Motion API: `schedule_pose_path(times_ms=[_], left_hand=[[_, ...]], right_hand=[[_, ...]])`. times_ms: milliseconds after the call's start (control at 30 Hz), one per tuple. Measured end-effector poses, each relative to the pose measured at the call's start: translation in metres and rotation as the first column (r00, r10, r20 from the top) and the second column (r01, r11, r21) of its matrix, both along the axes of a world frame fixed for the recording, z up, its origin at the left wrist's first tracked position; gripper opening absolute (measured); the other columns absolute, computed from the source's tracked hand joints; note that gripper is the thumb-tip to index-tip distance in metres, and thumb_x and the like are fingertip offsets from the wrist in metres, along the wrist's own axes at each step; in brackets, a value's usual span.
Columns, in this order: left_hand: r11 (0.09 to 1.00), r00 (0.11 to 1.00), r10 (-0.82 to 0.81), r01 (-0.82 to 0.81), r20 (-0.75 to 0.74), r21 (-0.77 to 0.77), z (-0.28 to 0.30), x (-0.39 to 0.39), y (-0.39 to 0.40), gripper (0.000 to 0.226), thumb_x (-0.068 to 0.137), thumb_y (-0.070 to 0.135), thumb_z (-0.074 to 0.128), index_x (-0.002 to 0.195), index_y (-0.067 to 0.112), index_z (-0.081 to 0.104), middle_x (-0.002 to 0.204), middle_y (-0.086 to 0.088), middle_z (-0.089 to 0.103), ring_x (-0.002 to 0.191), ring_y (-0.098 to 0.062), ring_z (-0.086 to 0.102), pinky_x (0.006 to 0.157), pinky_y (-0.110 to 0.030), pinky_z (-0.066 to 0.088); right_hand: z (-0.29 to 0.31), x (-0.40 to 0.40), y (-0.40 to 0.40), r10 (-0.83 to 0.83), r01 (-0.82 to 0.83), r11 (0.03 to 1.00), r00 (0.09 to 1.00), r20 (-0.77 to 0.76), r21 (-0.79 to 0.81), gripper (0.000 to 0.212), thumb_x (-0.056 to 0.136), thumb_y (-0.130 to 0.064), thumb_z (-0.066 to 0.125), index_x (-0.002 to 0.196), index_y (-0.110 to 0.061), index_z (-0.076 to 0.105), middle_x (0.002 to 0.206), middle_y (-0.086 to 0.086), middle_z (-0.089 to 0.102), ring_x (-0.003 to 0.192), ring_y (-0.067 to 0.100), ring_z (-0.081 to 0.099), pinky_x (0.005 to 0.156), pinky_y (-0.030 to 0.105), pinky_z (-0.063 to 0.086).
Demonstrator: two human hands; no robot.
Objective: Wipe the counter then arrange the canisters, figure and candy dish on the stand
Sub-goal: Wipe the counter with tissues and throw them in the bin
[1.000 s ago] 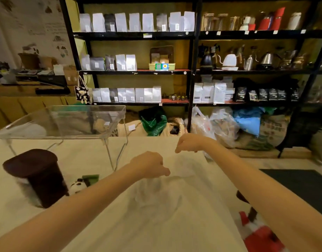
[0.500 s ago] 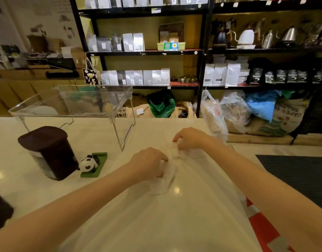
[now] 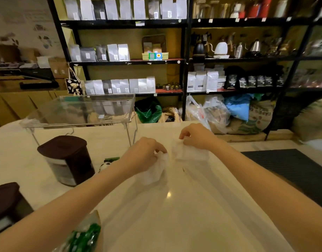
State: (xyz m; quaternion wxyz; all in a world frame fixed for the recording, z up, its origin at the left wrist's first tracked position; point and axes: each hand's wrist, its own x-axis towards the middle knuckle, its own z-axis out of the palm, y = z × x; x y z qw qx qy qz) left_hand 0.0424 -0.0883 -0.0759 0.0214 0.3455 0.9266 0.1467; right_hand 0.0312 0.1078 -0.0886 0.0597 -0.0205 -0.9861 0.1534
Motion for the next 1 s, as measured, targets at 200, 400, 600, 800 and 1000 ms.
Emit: schedule_pose_path(times_ms=[200,400,600,800,1000], left_hand=[[0.989,0.998,-0.059,0.064,-0.037,0.136,0.027,0.019,-0.032,0.039,0.087,0.000,0.050,0.119,0.019,0.062,0.123,-0.005,0.064,0.092,-0.015,0.061,0.083,-0.024,0.049],[0.981,0.995,-0.069,0.082,-0.075,0.177,0.038,0.056,-0.062,0.035,0.087,-0.002,0.051,0.117,0.012,0.063,0.121,-0.010,0.064,0.101,-0.021,0.061,0.084,-0.023,0.044],[0.978,0.990,-0.083,0.103,-0.114,0.182,0.039,0.114,-0.085,0.028,0.084,0.000,0.054,0.107,0.008,0.068,0.112,-0.013,0.067,0.101,-0.024,0.060,0.086,-0.024,0.043],[0.974,0.991,-0.096,0.113,-0.095,0.196,0.020,0.199,-0.104,0.023,0.081,0.007,0.059,0.099,0.011,0.073,0.106,-0.007,0.070,0.095,-0.018,0.063,0.078,-0.020,0.043],[0.959,0.983,-0.163,0.140,0.079,0.245,-0.020,0.272,-0.120,0.030,0.068,0.020,0.063,0.095,0.012,0.075,0.110,-0.003,0.067,0.097,-0.017,0.062,0.081,-0.026,0.052]], right_hand=[[0.017,0.058,-0.038,-0.093,0.078,0.984,0.991,-0.092,-0.161,0.022,0.083,-0.014,0.060,0.103,-0.014,0.069,0.109,0.007,0.067,0.087,0.013,0.054,0.073,0.021,0.040],[0.024,0.115,-0.072,-0.135,0.106,0.963,0.985,-0.104,-0.249,0.022,0.079,-0.017,0.066,0.101,-0.015,0.070,0.099,0.006,0.065,0.085,0.014,0.056,0.073,0.023,0.043],[0.025,0.176,-0.094,-0.102,0.068,0.960,0.988,-0.113,-0.272,0.019,0.077,-0.020,0.070,0.095,-0.017,0.069,0.078,-0.003,0.059,0.066,0.001,0.052,0.056,0.014,0.038],[0.013,0.253,-0.113,-0.063,0.023,0.937,0.993,-0.102,-0.347,0.018,0.074,-0.018,0.071,0.090,-0.025,0.064,0.074,-0.006,0.060,0.074,0.012,0.060,0.059,0.018,0.045],[-0.016,0.325,-0.123,-0.011,0.007,0.918,1.000,-0.009,-0.396,0.013,0.076,-0.017,0.067,0.087,-0.022,0.069,0.080,-0.004,0.065,0.072,0.004,0.057,0.066,0.019,0.043]])
